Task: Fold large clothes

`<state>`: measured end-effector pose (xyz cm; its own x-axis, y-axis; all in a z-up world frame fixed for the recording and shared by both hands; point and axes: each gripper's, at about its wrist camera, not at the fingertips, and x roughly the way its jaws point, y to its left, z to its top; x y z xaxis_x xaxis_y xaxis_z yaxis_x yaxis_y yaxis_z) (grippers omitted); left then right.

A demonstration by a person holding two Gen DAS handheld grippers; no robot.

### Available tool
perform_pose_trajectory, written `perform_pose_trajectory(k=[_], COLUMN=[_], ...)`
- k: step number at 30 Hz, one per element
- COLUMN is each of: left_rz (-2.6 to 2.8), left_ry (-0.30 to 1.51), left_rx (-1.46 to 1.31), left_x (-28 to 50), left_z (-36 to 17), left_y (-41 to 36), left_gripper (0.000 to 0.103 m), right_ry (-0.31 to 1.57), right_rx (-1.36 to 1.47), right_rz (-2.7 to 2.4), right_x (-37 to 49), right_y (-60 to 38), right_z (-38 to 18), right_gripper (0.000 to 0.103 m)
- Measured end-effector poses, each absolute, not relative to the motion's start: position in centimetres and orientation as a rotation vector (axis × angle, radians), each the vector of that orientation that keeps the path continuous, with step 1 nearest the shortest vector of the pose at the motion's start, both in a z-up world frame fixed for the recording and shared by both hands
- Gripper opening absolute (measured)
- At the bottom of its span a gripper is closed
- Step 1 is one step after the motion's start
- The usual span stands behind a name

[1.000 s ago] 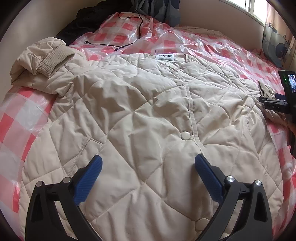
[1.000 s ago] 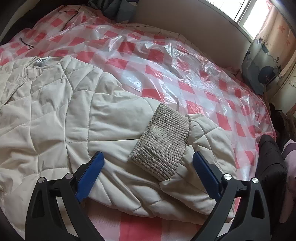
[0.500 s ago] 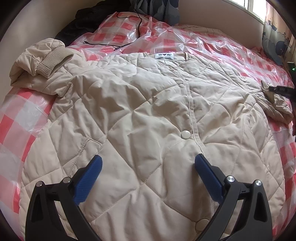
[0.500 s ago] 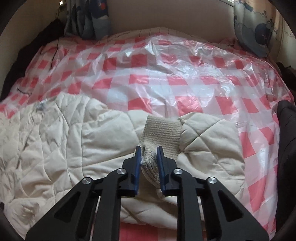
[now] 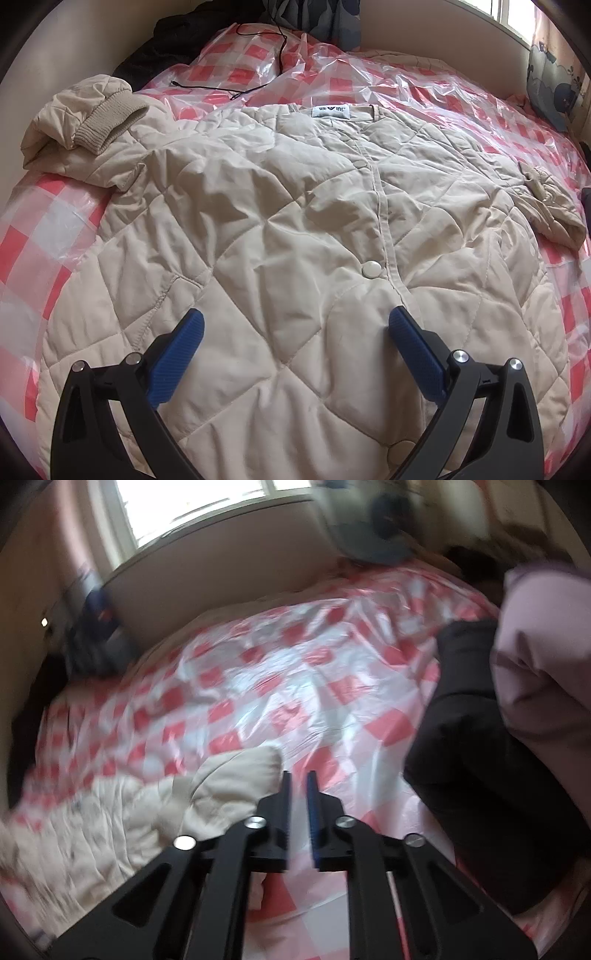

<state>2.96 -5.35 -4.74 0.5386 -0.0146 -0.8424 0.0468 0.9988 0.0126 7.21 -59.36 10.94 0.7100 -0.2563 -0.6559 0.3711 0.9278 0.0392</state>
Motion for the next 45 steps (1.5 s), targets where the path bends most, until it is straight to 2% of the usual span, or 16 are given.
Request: perform_pose_trajectory(k=[1,2,8,9,11,12,13,20,24,28,29,33,34,35,42,45], left_rz=[-0.037,-0.037,-0.034,-0.035,-0.038,-0.039,-0.039,-0.058,-0.051,-0.053,-0.056,-0.061,-0.061,-0.059,-0.084,-0.095], left_ry=[1.005,1.008,1.023,1.023,1.024,1.024,1.024,1.036,1.041,1.056,1.06,1.069,1.069,1.063,1.035,1.066], left_rx=[0.025,0.02,0.0,0.003,0.004,0.006,0.006,-0.044,-0.047,-0.075,-0.085,-0.102,-0.103,-0.106,-0.13,-0.132], left_x=[3.0,3.1,3.6,3.6,3.7,3.7,3.7,3.5,3.5,3.5,3.4,3.4,3.4,3.4,3.1,3.2], left_z=[-4.8,-4.9,-5.2,-5.2,-5.1,-5.1,-5.1,-4.9,-5.2,-5.4,-5.5,-5.6,-5.5,-5.4,-4.7,-5.4], left_y=[-5.2,-5.2,-5.1,-5.1,-5.2,-5.2,-5.1,-4.8,-4.9,-4.6,-4.5,-4.2,-4.1,-4.0,-3.9,-4.0], left_gripper=[0.096,0.096,0.096,0.096,0.096,0.096,0.096,0.096,0.096,0.096,0.096,0.096,0.096,0.096,0.096,0.096], right_ry=[0.716,0.722,0.882,0.949,1.065,1.046,1.004,0.627,0.603,0.594,0.617,0.699,0.701,0.709,0.529,0.682], right_rx=[0.056,-0.051,-0.378,-0.412,-0.344,-0.24,-0.128,0.421,0.664,0.749,0.738,0.673,0.62,0.588,0.392,0.345], right_rz=[-0.311,-0.276,-0.168,-0.216,-0.24,-0.24,-0.232,-0.405,-0.548,-0.409,-0.384,-0.351,-0.371,-0.404,-0.475,-0.605], right_x=[7.8,8.6,18.1,19.9,21.8,21.5,20.9,10.6,4.1,0.2,0.2,3.6,4.9,6.2,12.5,15.4], right_y=[-56.5,-53.6,-42.7,-42.9,-45.1,-46.7,-48.3,-62.9,-70.1,-69.0,-68.3,-67.0,-66.7,-66.6,-67.1,-68.9], right_z=[10.1,9.2,2.1,0.3,-2.2,-1.5,-0.4,9.1,8.3,6.3,5.5,3.0,3.0,3.3,15.1,14.1], right_gripper=[0.073,0.089,0.089,0.087,0.043,0.034,0.013,0.013,0.019,0.072,0.076,0.075,0.051,0.007,0.006,0.019])
